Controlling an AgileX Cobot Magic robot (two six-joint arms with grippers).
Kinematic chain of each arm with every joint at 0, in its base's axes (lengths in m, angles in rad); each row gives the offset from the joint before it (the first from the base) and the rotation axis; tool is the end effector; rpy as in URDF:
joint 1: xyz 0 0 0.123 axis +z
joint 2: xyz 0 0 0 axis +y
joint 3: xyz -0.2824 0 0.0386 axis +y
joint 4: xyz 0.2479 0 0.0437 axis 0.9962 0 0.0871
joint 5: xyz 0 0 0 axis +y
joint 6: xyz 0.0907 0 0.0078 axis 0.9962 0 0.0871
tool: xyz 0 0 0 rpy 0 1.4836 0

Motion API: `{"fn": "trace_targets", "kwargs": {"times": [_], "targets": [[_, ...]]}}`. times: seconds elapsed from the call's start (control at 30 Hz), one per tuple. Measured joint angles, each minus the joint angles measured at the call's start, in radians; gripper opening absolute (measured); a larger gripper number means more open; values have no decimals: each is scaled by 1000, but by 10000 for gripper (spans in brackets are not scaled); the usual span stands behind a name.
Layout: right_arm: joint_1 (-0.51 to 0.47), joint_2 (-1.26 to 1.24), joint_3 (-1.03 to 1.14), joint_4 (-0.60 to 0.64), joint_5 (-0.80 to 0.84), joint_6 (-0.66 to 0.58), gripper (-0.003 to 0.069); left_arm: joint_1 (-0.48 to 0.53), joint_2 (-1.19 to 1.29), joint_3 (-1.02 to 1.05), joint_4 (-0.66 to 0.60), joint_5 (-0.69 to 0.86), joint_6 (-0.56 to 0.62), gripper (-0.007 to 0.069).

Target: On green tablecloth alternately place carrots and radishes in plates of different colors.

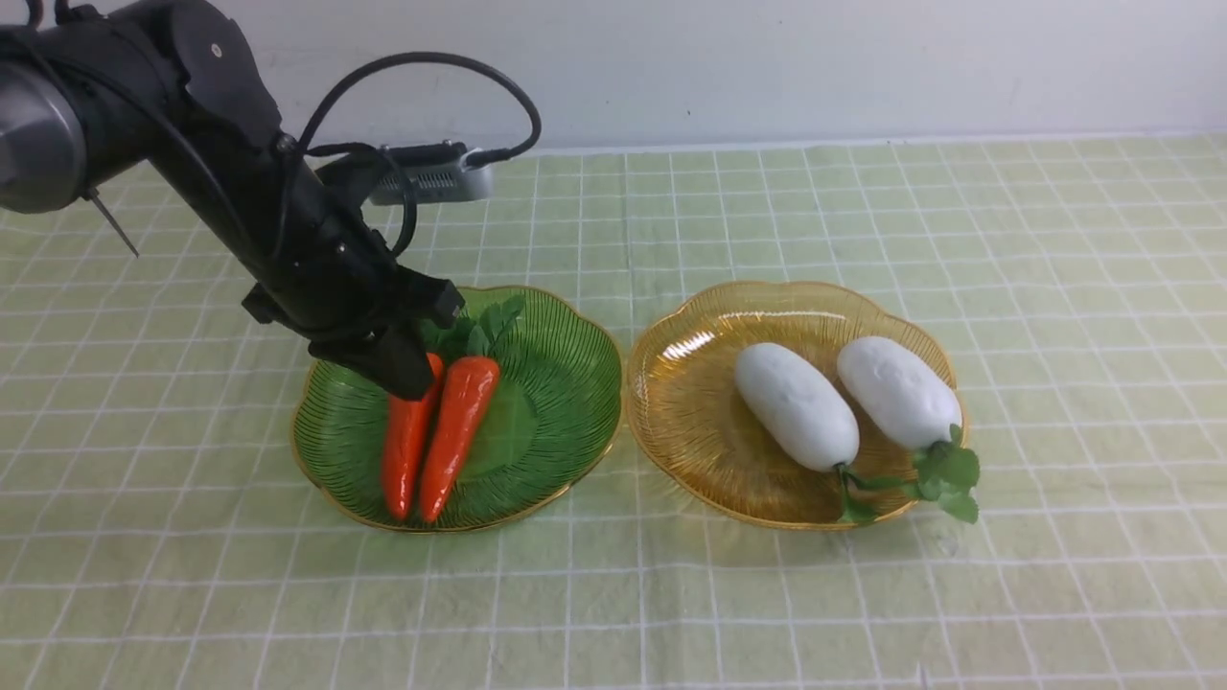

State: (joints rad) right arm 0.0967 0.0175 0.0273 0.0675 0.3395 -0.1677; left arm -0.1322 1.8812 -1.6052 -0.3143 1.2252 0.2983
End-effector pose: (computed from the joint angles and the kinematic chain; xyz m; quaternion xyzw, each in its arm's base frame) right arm 0.0545 0.0073 0.1724 -0.0872 0.7990 0.0068 0.5949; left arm 0.3814 -0.0774 0.2688 0.1699 0.9707 -0.1440 0.0896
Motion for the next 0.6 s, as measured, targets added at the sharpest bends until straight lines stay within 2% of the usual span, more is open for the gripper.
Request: {"fn": "trace_targets", "kwargs": {"times": [0.4, 0.6], "targets": [[-18, -25, -1, 1, 18, 1, -15, 29, -230, -40, 28, 7, -42, -8], [-30, -25, -1, 1, 18, 1, -15, 29, -433, 49, 36, 10, -45, -8]]}}
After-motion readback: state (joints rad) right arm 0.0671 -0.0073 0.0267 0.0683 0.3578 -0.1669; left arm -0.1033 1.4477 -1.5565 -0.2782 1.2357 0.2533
